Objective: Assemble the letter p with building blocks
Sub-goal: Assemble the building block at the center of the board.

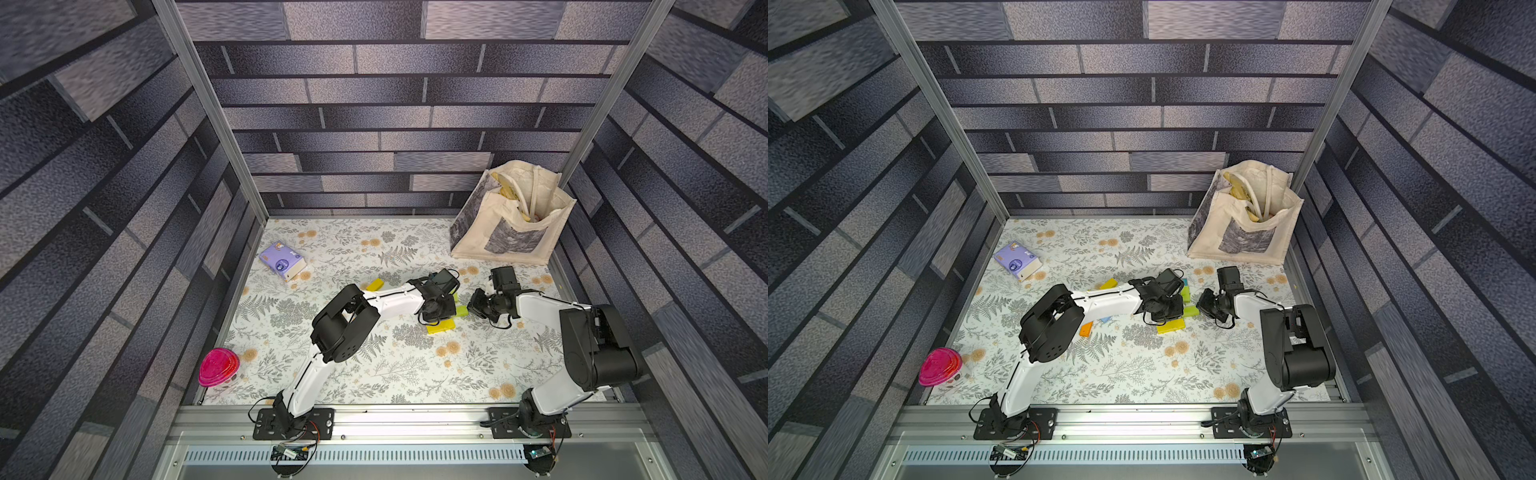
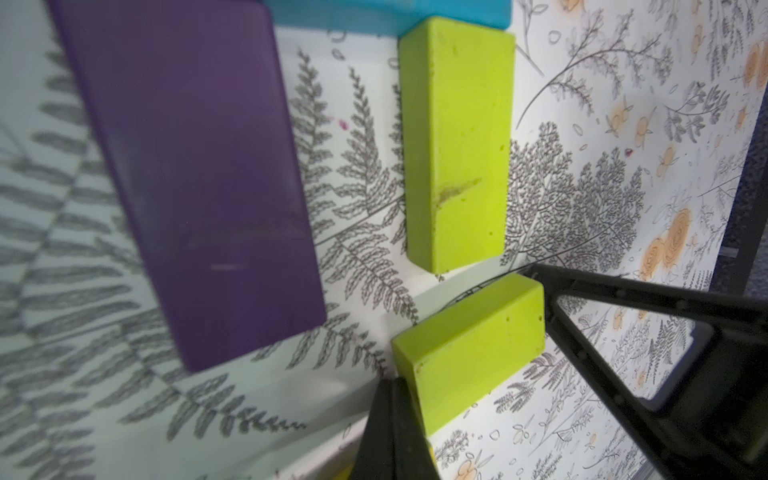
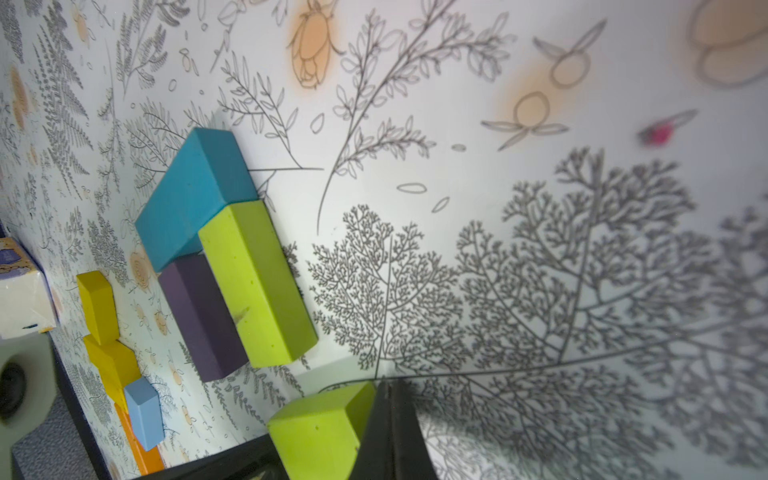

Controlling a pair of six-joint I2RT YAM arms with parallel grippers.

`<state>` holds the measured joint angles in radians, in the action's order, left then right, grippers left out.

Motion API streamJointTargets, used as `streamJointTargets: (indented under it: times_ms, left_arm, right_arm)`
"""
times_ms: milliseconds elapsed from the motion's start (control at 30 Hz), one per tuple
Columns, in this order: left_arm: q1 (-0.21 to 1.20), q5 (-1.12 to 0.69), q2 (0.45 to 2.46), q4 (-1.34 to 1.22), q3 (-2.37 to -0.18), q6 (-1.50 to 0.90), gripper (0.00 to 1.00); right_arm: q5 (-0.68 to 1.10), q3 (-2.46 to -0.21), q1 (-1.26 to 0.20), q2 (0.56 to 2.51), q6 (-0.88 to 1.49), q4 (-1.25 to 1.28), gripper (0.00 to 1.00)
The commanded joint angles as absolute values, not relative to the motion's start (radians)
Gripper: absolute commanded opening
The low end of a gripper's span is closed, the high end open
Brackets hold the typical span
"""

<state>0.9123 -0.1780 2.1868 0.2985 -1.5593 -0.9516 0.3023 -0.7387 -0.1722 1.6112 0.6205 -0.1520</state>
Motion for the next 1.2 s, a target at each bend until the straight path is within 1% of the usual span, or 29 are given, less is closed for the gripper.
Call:
streamJointTargets:
  times_ms: [0,400,1167]
  left_arm:
    - [0.911,-0.178,2.166,0.275,-1.518,-0.964,0.00]
    - [0.899,-0.180,2.161,0.265,-1.505,-0.964,0.00]
    - [0.874,-0.156,2.110,0.237,-1.456,-0.945,0.00]
  right_arm:
    - [0.353,-0.724,-0.217,1.669,0.635,-0.217,0.00]
    - [0.352,-0.677,-0.236,1.684,0.670,-0.164,0.00]
    - [0.325,-0.634,-0.239,1.678,0.683,-0.178,0.00]
